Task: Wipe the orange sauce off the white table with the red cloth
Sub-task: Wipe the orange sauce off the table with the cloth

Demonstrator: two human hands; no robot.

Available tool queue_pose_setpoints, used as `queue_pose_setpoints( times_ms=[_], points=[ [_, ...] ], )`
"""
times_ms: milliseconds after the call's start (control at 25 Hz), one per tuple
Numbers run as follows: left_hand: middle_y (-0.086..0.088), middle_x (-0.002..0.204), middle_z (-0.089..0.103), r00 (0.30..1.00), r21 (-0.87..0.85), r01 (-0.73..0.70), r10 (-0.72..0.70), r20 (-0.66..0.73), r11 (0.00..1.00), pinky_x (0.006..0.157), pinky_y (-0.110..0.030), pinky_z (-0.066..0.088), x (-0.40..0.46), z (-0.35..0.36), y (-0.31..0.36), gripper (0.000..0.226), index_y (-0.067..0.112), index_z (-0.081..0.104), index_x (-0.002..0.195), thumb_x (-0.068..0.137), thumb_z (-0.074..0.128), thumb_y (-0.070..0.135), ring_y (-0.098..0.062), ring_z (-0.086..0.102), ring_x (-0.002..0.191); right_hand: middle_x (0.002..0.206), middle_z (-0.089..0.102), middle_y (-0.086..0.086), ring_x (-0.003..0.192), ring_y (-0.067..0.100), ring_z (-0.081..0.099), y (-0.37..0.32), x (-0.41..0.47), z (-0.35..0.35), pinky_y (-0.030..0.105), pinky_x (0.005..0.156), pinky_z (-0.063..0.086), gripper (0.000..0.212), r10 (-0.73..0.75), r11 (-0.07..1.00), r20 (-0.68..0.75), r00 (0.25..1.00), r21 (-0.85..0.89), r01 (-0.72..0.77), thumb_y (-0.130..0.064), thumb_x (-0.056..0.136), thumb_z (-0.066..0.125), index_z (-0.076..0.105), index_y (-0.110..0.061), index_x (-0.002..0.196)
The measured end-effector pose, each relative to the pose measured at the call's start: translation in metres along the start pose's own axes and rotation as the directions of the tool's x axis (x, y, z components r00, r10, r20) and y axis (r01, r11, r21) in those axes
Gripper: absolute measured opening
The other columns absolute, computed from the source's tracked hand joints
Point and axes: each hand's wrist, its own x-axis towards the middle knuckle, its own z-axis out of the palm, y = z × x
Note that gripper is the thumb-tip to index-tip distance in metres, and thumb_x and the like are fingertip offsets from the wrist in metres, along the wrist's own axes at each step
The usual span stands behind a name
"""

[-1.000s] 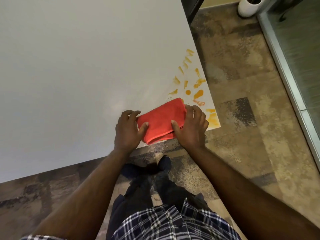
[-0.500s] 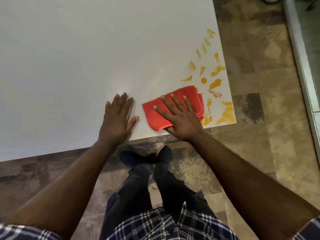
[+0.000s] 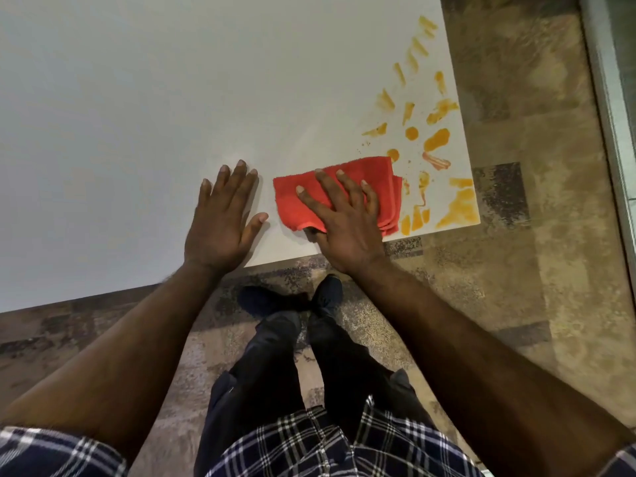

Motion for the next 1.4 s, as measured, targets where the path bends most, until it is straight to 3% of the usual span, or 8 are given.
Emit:
queue_pose_setpoints(
  times_ms=[280, 480, 840, 1040, 1160, 1240, 1320, 1400],
  points=[
    [-0.005, 0.165, 0.011, 0.997, 0.027, 0.074, -0.074, -0.010, 0.997, 0.121, -0.047, 0.002, -0.009, 0.000, 0.002, 0.068, 0.017, 0.021, 0.156, 0.100, 0.019, 0.056, -0.027, 0.005, 0.152, 0.159, 0.030, 0.001, 0.146, 0.029, 0.025, 0.016, -0.025, 0.001, 0.056, 0.115, 0.010, 0.071, -0.092, 0.994, 0.035, 0.995, -0.063, 0.094, -0.042, 0.080, 0.061, 0.035, -0.035, 0.146],
    [-0.006, 0.165, 0.010, 0.998, 0.065, 0.066, -0.065, -0.003, 0.996, 0.121, -0.048, 0.002, -0.011, 0.002, 0.005, 0.069, 0.018, 0.019, 0.156, 0.099, 0.017, 0.058, -0.028, 0.003, 0.152, 0.159, 0.029, 0.000, 0.148, 0.030, 0.019, 0.048, 0.012, -0.013, 0.059, 0.116, 0.003, 0.063, 0.102, 0.994, -0.030, 0.994, -0.028, -0.103, -0.046, 0.085, 0.056, 0.037, -0.037, 0.145],
    [-0.008, 0.163, 0.022, 0.992, -0.030, 0.089, -0.091, -0.088, 0.996, 0.121, -0.045, 0.008, -0.012, 0.003, 0.006, 0.057, 0.016, 0.025, 0.155, 0.103, 0.025, 0.039, -0.028, 0.013, 0.151, 0.159, 0.027, 0.003, 0.147, 0.032, 0.018, -0.042, -0.016, 0.014, 0.061, 0.115, 0.001, 0.061, 0.225, 0.972, -0.016, 0.974, 0.079, -0.223, -0.056, 0.089, 0.034, 0.030, -0.039, 0.148],
    [-0.010, 0.161, 0.027, 0.990, -0.051, 0.073, -0.079, -0.121, 0.996, 0.120, -0.049, 0.013, -0.011, 0.003, 0.007, 0.056, 0.013, 0.029, 0.153, 0.102, 0.028, 0.037, -0.032, 0.019, 0.149, 0.161, 0.024, 0.002, 0.148, 0.031, 0.018, -0.060, -0.047, 0.031, 0.057, 0.115, 0.001, 0.078, 0.302, 0.953, -0.076, 0.950, 0.033, -0.301, -0.045, 0.082, 0.060, 0.023, -0.038, 0.150],
    [-0.009, 0.161, 0.028, 0.989, -0.038, 0.068, -0.072, -0.126, 0.997, 0.121, -0.049, 0.013, -0.012, 0.004, 0.004, 0.059, 0.015, 0.029, 0.153, 0.102, 0.026, 0.042, -0.030, 0.018, 0.150, 0.161, 0.025, 0.001, 0.147, 0.030, 0.021, -0.040, -0.055, 0.036, 0.057, 0.115, 0.005, 0.082, 0.482, 0.873, -0.197, 0.854, 0.022, -0.488, -0.041, 0.080, 0.064, 0.023, -0.038, 0.150],
    [-0.007, 0.162, 0.026, 0.989, -0.007, 0.066, -0.067, -0.134, 0.998, 0.122, -0.046, 0.011, -0.013, 0.007, 0.002, 0.063, 0.016, 0.026, 0.154, 0.101, 0.026, 0.050, -0.027, 0.016, 0.150, 0.160, 0.027, 0.003, 0.147, 0.032, 0.021, -0.022, -0.049, 0.035, 0.059, 0.115, 0.008, 0.072, 0.599, 0.795, -0.248, 0.761, 0.072, -0.603, -0.052, 0.083, 0.049, 0.026, -0.037, 0.149],
    [-0.005, 0.163, 0.024, 0.989, 0.011, 0.065, -0.063, -0.135, 0.998, 0.122, -0.044, 0.008, -0.011, 0.009, 0.001, 0.067, 0.018, 0.024, 0.155, 0.100, 0.024, 0.056, -0.026, 0.015, 0.151, 0.159, 0.028, 0.004, 0.147, 0.034, 0.020, -0.007, -0.036, 0.029, 0.061, 0.115, 0.007, 0.069, 0.647, 0.755, -0.280, 0.709, 0.110, -0.646, -0.057, 0.082, 0.032, 0.030, -0.036, 0.148],
    [-0.004, 0.163, 0.022, 0.989, 0.016, 0.064, -0.061, -0.137, 0.998, 0.122, -0.045, 0.009, -0.011, 0.010, 0.000, 0.070, 0.020, 0.023, 0.155, 0.098, 0.021, 0.061, -0.025, 0.014, 0.151, 0.160, 0.025, 0.003, 0.148, 0.034, 0.016, -0.004, -0.025, 0.026, 0.062, 0.116, 0.003, 0.066, 0.663, 0.741, -0.290, 0.691, 0.122, -0.660, -0.057, 0.086, 0.039, 0.030, -0.036, 0.148]
  ],
)
